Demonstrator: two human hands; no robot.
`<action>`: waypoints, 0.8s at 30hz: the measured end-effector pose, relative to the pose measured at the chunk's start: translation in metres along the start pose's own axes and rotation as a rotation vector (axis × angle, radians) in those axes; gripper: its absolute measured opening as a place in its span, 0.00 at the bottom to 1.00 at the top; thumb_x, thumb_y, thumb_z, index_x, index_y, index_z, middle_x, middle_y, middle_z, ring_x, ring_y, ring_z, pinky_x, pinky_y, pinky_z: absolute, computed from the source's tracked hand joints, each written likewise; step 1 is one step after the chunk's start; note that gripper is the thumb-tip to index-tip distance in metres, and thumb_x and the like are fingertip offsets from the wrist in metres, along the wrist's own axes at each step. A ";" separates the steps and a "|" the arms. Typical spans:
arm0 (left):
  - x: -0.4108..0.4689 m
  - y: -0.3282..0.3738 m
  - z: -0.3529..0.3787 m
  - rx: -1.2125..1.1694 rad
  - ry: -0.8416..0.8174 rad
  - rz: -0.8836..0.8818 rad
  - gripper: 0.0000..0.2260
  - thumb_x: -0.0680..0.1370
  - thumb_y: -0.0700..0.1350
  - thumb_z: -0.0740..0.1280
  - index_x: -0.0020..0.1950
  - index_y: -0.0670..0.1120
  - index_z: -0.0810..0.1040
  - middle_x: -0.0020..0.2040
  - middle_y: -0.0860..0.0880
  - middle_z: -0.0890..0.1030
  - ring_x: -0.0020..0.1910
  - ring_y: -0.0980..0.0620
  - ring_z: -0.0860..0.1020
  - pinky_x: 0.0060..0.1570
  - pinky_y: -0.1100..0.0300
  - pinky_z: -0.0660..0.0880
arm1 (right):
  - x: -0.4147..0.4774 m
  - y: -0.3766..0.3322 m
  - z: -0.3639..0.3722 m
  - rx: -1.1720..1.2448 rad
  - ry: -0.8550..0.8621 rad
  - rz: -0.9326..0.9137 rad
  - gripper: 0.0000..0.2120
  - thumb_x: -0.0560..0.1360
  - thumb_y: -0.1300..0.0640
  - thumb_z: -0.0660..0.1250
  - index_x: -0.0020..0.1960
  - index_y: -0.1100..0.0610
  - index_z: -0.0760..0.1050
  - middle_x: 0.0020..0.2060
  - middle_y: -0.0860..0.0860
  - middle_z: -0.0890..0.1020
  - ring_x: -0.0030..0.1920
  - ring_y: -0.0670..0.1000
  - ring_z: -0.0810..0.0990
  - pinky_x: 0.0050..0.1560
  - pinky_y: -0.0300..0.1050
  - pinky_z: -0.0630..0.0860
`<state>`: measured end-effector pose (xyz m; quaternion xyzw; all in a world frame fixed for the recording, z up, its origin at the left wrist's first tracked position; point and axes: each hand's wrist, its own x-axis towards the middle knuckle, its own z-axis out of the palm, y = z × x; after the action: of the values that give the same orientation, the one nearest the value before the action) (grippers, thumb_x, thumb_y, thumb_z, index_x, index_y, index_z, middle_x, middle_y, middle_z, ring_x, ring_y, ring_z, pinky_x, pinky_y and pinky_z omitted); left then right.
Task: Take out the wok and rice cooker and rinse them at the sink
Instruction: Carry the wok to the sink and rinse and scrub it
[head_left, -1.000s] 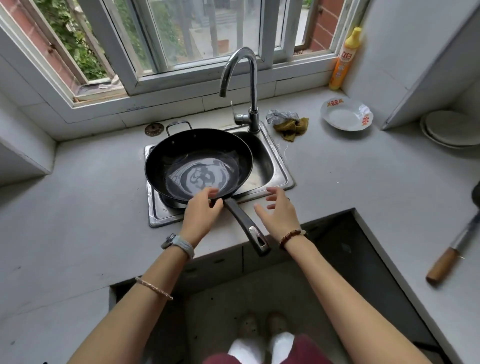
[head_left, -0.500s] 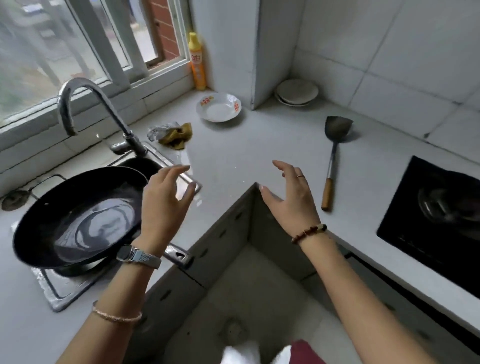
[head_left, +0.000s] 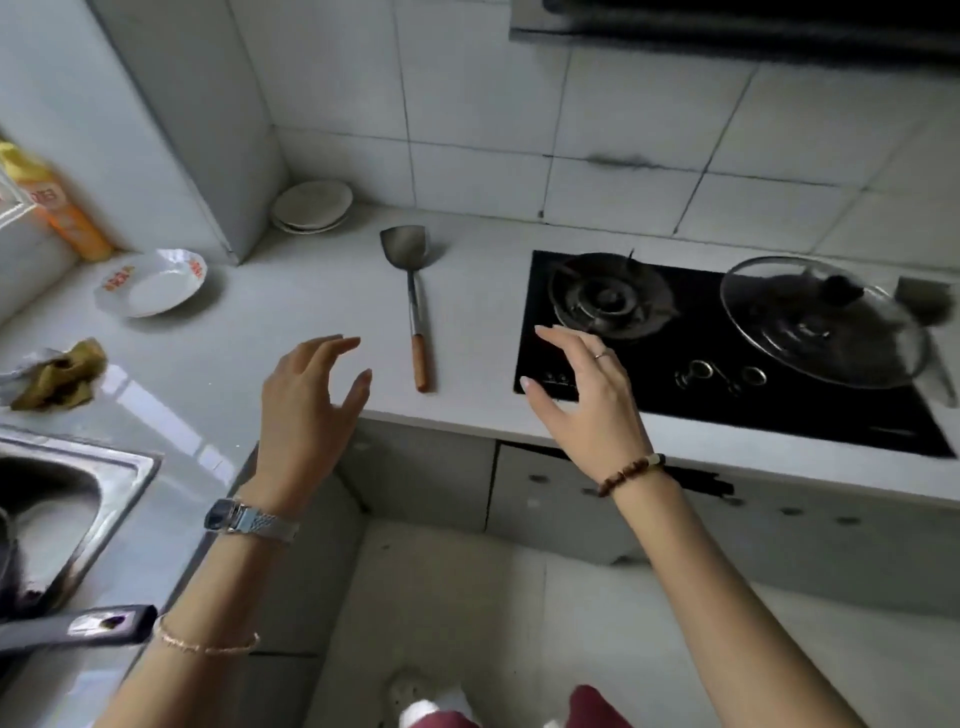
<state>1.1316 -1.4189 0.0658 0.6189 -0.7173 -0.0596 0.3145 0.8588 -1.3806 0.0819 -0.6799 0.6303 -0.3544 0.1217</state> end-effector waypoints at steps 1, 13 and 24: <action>-0.003 0.014 0.006 -0.013 -0.015 0.026 0.16 0.77 0.47 0.68 0.65 0.46 0.76 0.63 0.45 0.78 0.61 0.43 0.75 0.60 0.47 0.71 | -0.010 0.011 -0.014 -0.008 0.027 0.013 0.23 0.75 0.50 0.67 0.68 0.49 0.70 0.66 0.47 0.71 0.66 0.48 0.69 0.69 0.48 0.67; -0.052 0.220 0.105 -0.261 -0.152 0.389 0.15 0.77 0.45 0.68 0.63 0.44 0.77 0.60 0.45 0.78 0.59 0.42 0.75 0.59 0.45 0.72 | -0.167 0.131 -0.196 -0.100 0.343 0.285 0.22 0.76 0.52 0.67 0.68 0.51 0.70 0.66 0.46 0.72 0.68 0.44 0.67 0.68 0.45 0.67; -0.064 0.389 0.182 -0.391 -0.312 0.711 0.14 0.77 0.45 0.68 0.63 0.44 0.78 0.60 0.45 0.78 0.59 0.44 0.75 0.61 0.48 0.71 | -0.268 0.197 -0.317 -0.239 0.646 0.534 0.20 0.76 0.51 0.66 0.67 0.50 0.71 0.61 0.44 0.75 0.63 0.47 0.73 0.63 0.40 0.69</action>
<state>0.7078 -1.3268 0.0817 0.2456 -0.9001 -0.1750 0.3145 0.5182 -1.0734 0.1012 -0.3565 0.8264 -0.4295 -0.0739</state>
